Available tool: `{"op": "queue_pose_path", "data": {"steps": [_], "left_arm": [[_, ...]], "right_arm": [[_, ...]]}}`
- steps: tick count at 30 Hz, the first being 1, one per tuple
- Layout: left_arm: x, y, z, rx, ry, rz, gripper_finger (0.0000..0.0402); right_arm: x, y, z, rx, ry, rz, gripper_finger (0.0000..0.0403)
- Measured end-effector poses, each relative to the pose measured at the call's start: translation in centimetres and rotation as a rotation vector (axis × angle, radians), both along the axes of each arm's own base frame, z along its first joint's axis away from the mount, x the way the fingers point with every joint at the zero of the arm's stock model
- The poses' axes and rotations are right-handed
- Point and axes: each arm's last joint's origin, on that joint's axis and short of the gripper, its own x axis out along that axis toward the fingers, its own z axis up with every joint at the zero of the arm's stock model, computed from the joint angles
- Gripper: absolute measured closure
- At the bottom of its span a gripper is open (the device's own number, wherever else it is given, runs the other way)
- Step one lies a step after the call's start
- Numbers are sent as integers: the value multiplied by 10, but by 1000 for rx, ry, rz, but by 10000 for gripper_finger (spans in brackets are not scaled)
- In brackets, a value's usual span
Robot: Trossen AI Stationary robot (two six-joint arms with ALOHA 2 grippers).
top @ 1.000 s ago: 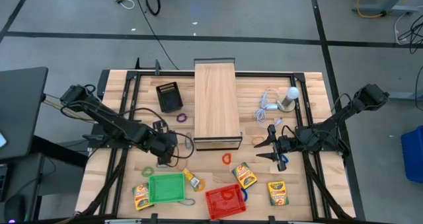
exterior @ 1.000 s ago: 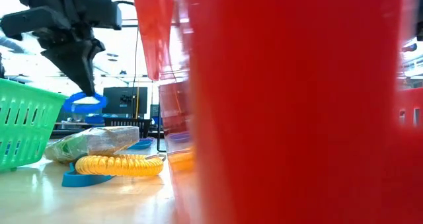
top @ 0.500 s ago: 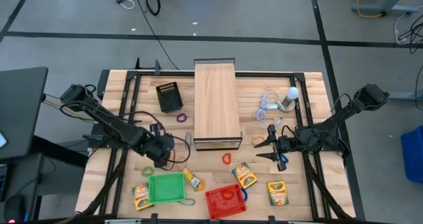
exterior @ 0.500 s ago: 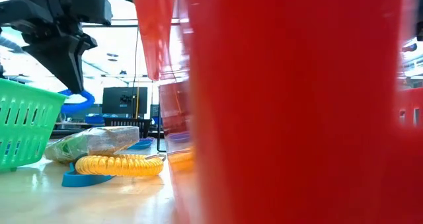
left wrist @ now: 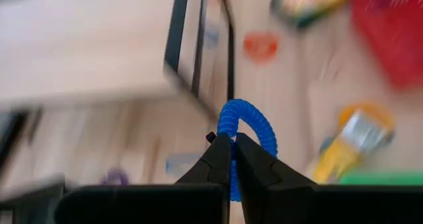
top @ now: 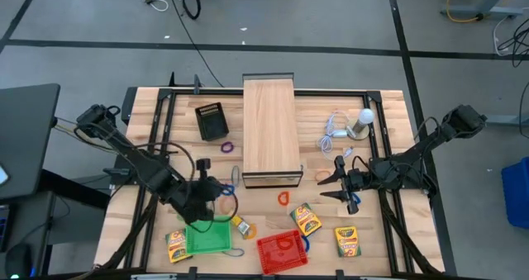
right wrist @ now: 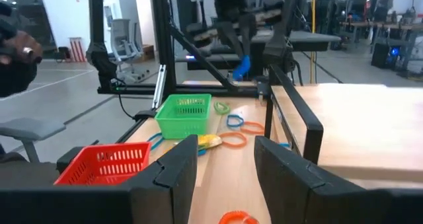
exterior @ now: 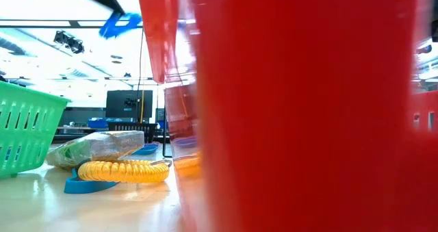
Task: Pick & Place Office Desk Supplies
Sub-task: Put the blue spring keychain into the red basket
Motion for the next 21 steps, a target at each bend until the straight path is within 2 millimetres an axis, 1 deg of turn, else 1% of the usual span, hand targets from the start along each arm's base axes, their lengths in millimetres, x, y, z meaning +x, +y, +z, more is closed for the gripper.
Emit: {"op": "queue_pose_path", "data": {"steps": [5, 8, 11, 14, 16, 18, 21], "left_arm": [[16, -7, 18, 58, -183, -77, 393], [26, -5, 29, 92, -270, -97, 393], [37, 1, 36, 108, -332, -115, 393], [55, 8, 37, 92, -380, -189, 393], [71, 15, 36, 70, -427, -245, 393], [84, 22, 33, 57, -454, -301, 393], [101, 35, 26, 59, -477, -307, 393]], "right_arm": [[-1, 0, 11, -7, -118, 12, 243], [1, -2, 17, -36, -165, 5, 243], [7, -2, 25, -51, -182, 9, 243], [20, 1, 32, -91, -184, 26, 243], [32, 5, 39, -118, -180, 24, 243], [45, 8, 41, -148, -148, 14, 243], [63, 12, 43, -170, -118, -19, 243]]}}
